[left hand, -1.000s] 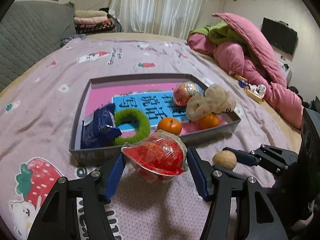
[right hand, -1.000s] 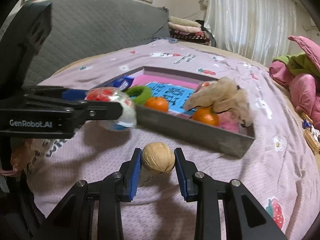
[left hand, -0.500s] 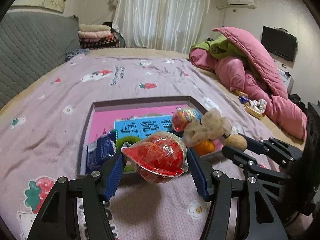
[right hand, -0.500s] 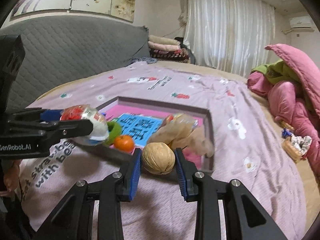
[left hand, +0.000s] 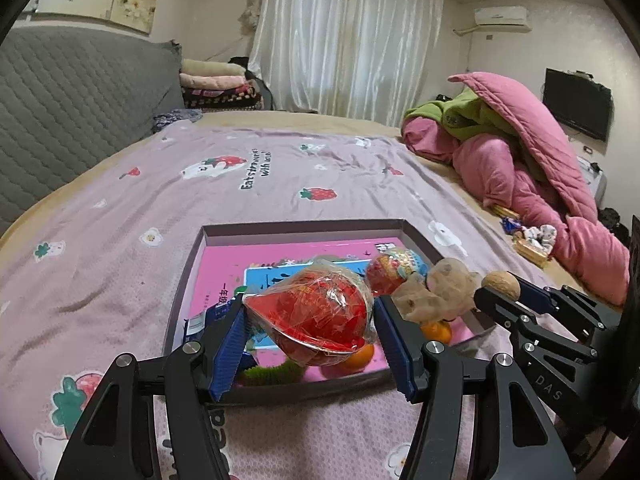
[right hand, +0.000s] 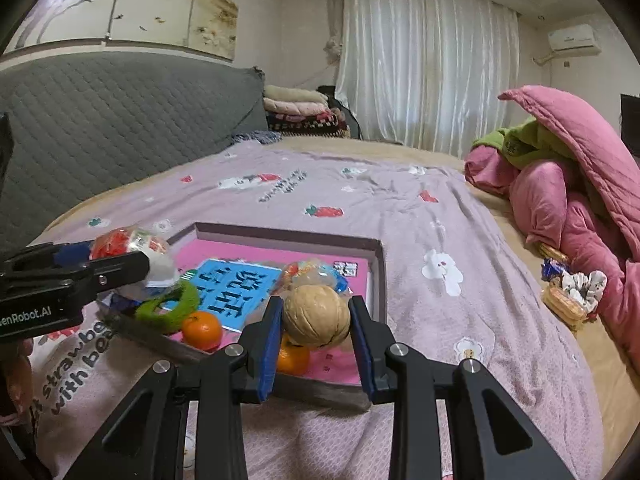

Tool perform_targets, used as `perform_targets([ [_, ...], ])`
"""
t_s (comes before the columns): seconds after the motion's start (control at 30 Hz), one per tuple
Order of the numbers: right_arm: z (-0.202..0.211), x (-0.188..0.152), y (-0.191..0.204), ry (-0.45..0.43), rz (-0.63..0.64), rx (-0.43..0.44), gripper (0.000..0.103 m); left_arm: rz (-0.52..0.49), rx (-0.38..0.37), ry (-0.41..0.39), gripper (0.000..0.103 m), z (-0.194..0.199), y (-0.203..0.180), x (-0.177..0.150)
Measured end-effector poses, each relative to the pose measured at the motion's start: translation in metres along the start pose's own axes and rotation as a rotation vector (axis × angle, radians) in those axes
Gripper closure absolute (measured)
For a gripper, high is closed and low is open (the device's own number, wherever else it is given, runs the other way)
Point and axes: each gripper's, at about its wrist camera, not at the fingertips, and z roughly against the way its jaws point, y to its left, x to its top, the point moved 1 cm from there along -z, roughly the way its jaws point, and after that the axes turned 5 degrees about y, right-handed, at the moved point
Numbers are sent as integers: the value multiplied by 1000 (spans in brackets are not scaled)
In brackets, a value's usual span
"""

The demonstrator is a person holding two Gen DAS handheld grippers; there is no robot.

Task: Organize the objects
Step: 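Carry the red cup toward the tray with the left tool while the right tool carries the walnut, then lower the cup into the tray and open the left tool while the right tool releases the walnut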

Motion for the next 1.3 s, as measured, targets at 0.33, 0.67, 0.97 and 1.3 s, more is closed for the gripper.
perform_targets([
  [0.33,-23,-8,-4,94,-17,-6,70,21,26,48,39,-24,5,-5],
  [0.67,-39,-11,-4,151,-40,-16,70,37,40,89,39,-41,7,-12],
  [0.97,-42,-11,-9,154,-66,-41,70,34,56,96,39,-44,7,-14],
  [1.3,-42,-13,-13,166,-84,-46,70,42,58,109,39,-44,8,-14],
])
